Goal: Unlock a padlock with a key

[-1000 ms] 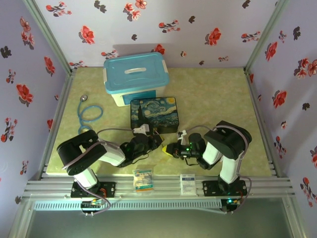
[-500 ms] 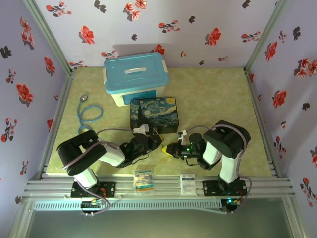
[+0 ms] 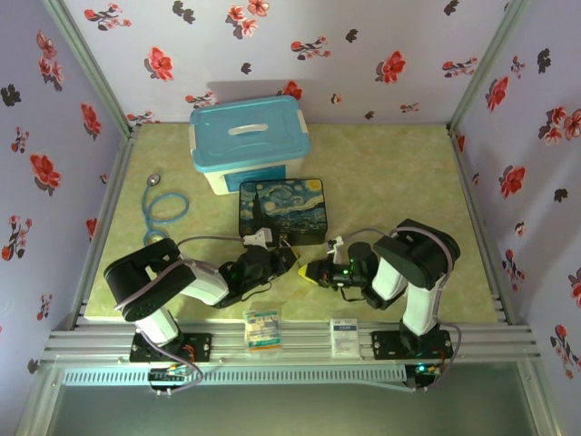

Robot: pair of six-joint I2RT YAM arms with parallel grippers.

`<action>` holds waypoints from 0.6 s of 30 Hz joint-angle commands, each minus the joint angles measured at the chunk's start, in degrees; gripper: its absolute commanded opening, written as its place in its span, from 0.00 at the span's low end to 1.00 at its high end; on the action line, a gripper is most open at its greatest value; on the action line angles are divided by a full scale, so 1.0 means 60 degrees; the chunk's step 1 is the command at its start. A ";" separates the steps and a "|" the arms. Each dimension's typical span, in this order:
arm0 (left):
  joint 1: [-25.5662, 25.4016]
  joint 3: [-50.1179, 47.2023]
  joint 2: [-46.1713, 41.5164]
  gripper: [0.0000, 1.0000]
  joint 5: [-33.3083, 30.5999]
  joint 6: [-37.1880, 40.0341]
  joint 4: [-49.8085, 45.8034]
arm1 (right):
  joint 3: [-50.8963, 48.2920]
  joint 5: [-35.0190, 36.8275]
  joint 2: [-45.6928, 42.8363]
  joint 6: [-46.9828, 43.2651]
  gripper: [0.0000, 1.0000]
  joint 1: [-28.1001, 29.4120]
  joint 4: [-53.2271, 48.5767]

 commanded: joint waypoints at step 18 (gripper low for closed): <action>-0.0075 -0.0205 -0.0086 0.00 0.0367 -0.0317 0.0585 | 0.0376 -0.0291 -0.0049 -0.0056 0.00 -0.0324 0.0265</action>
